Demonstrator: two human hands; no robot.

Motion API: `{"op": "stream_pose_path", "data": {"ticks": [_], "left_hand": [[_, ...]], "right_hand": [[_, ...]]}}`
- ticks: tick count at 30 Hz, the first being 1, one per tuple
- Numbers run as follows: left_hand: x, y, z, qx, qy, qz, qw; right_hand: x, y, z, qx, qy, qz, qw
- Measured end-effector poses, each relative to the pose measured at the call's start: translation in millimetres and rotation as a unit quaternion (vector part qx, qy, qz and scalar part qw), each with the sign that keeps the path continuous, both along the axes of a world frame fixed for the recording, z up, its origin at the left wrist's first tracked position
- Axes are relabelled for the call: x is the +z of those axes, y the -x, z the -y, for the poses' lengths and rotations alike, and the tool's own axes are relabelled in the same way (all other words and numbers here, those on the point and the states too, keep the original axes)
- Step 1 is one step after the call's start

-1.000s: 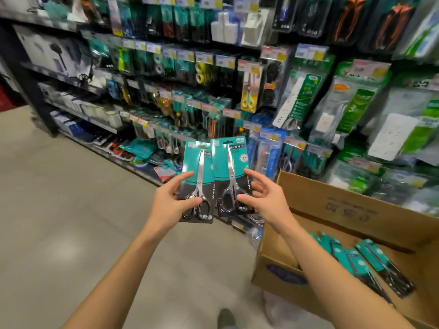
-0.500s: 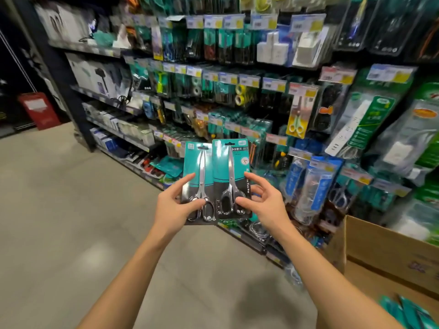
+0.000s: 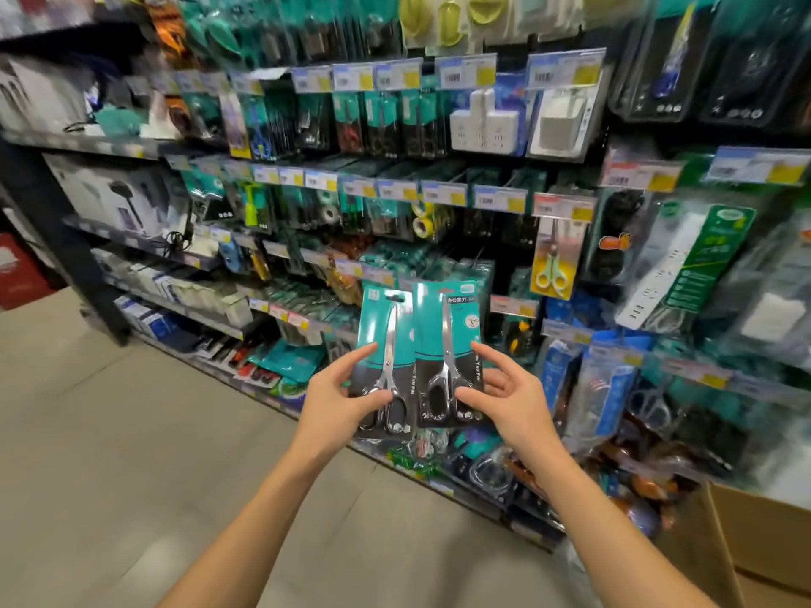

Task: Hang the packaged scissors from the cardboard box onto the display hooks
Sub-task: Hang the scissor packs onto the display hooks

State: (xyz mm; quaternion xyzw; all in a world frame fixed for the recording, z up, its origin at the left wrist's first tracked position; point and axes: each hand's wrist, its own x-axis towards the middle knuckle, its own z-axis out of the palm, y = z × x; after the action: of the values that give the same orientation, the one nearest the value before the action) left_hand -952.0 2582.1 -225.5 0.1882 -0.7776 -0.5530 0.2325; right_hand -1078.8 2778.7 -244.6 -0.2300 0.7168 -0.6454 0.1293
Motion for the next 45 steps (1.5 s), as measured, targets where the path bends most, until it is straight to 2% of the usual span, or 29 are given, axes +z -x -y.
{"op": "stream_pose_path", "data": {"ticks": [10,20,30,35,45], "left_hand": [[-26,96,69,-0.071,-0.034,0.021,0.997],[-13,209,144,-0.167,-0.029,0.029,0.985],[-22,276,177,-0.242,-0.029,0.056,0.968],[-26,307,183,-0.275,-0.012,0.072,0.959],[-32,343,193,-0.258,0.02,0.052,0.965]], "right_hand": [[-14,60,40,-0.091,-0.022,0.021,0.995],[-18,122,102,-0.184,-0.01,0.039,0.982],[-21,163,119,-0.262,-0.011,0.034,0.964],[-22,187,119,-0.267,-0.013,0.03,0.963],[-43,230,115,-0.253,0.022,-0.017,0.967]]}}
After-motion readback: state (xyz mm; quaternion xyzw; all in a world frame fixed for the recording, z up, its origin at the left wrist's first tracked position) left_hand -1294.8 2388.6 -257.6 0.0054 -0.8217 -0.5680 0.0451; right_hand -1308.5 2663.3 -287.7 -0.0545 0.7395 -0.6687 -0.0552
